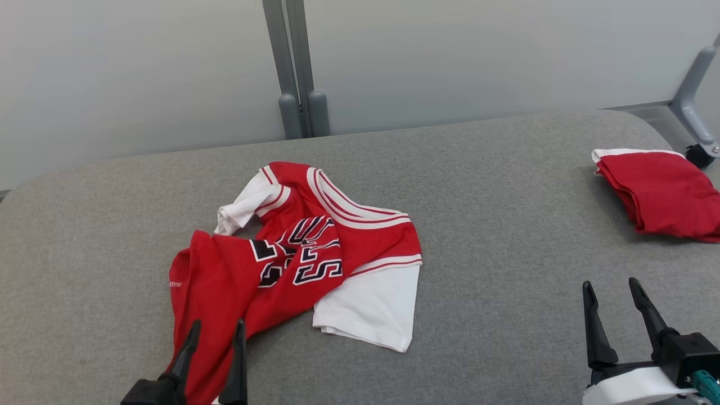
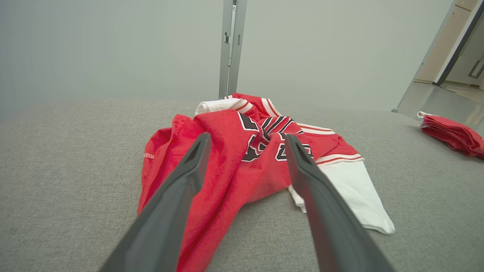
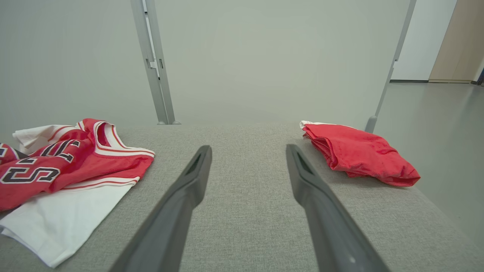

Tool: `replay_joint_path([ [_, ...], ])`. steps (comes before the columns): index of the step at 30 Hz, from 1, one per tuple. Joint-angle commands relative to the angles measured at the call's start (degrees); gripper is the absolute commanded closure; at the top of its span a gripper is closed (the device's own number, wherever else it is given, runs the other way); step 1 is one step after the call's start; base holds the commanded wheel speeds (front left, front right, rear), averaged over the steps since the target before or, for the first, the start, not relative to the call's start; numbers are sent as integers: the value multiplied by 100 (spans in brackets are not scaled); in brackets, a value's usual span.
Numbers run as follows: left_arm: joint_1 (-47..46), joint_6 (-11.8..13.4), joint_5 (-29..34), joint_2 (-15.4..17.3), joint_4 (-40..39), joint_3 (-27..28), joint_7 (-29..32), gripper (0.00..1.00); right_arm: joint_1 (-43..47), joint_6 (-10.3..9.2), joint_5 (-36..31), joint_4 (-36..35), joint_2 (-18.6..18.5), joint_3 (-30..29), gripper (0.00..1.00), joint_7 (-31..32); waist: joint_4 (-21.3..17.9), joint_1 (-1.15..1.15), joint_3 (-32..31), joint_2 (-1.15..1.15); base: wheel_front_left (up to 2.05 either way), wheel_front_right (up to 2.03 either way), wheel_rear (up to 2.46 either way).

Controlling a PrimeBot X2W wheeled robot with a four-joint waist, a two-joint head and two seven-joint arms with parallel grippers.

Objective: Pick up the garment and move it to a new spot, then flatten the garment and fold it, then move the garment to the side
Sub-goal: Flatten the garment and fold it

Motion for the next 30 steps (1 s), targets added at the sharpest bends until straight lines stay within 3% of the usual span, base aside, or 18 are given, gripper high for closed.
replay_joint_path([
  [1, -93, -21, -6, 51, 11, 0, 1, 0, 14, -9, -28, 5, 3, 8, 0, 0, 8, 0, 4, 0, 0, 0, 0],
  [9, -150, -18, 63, 60, 7, 190, 1, 0, -128, -8, 240, -129, 50, 105, 0, 0, 238, 0, 73, 0, 0, 0, 0],
  [14, -58, 111, 244, 92, 409, 468, 0, 0, -429, -5, 520, 535, 60, 1032, 0, 0, 586, 0, 120, 0, 0, 0, 0],
  [18, -31, 181, 248, 131, 717, 570, 62, 0, -922, -5, 565, 1307, 61, 1786, 0, 530, 859, 0, 222, 0, 0, 0, 0],
  [21, -82, 197, 200, 185, 917, 524, 513, 0, -1290, -9, 477, 1791, 53, 2077, 0, 1086, 1065, 0, 411, 0, 0, 0, 0],
  [25, -257, 206, 115, 180, 1115, 449, 1044, 0, -1571, -8, 282, 2253, 57, 2150, 0, 1635, 1270, 0, 598, 0, 0, 0, 0],
  [30, -480, 157, 110, 166, 1392, 283, 1281, 0, -1679, -9, 154, 2455, 56, 2106, 0, 1905, 1392, 0, 749, 0, 0, 0, 0],
])
